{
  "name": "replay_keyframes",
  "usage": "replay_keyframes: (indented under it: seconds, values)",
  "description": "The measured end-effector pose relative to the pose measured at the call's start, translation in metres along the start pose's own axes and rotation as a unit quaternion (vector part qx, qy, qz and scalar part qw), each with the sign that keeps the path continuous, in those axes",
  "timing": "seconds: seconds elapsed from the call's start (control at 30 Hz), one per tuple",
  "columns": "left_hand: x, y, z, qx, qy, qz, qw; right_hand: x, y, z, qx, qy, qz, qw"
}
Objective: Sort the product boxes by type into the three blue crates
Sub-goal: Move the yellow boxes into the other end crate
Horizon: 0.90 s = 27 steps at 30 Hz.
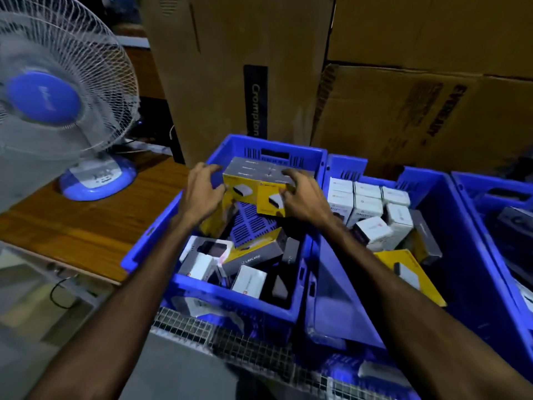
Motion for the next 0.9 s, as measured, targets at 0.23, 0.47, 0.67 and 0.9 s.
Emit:
replay_keyframes:
  seconds: [0.23,0.47,0.67,0.9]
  values:
    - [-0.019,0.064,-0.002,0.046,0.042,0.106,0.992,-0.013,0.044,-0.003,-0.059,-0.004,0.072,0.996]
    - [-0.049,0.114,0.007,0.061,0.050,0.115,0.990,-0.007,0.080,0.013,-0.068,-0.030,0.114,0.991]
    - [-0.055,0.125,0.010,0.086,0.049,0.088,0.991,0.035,0.076,0.051,-0.087,0.002,0.145,0.986]
    - [-0.047,0.104,0.031,0.047,0.016,0.164,0.985,0.099,0.049,0.087,-0.134,0.103,0.291,0.942]
Point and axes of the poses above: each hand's wrist, its own y-axis away from the middle knuckle, its own x-axis out of the palm, z = x × y, the point moved 5 cm from there along -y, towards the middle knuckle, and after that the axes turned 1 degree about -x, right-handed, at the moved point
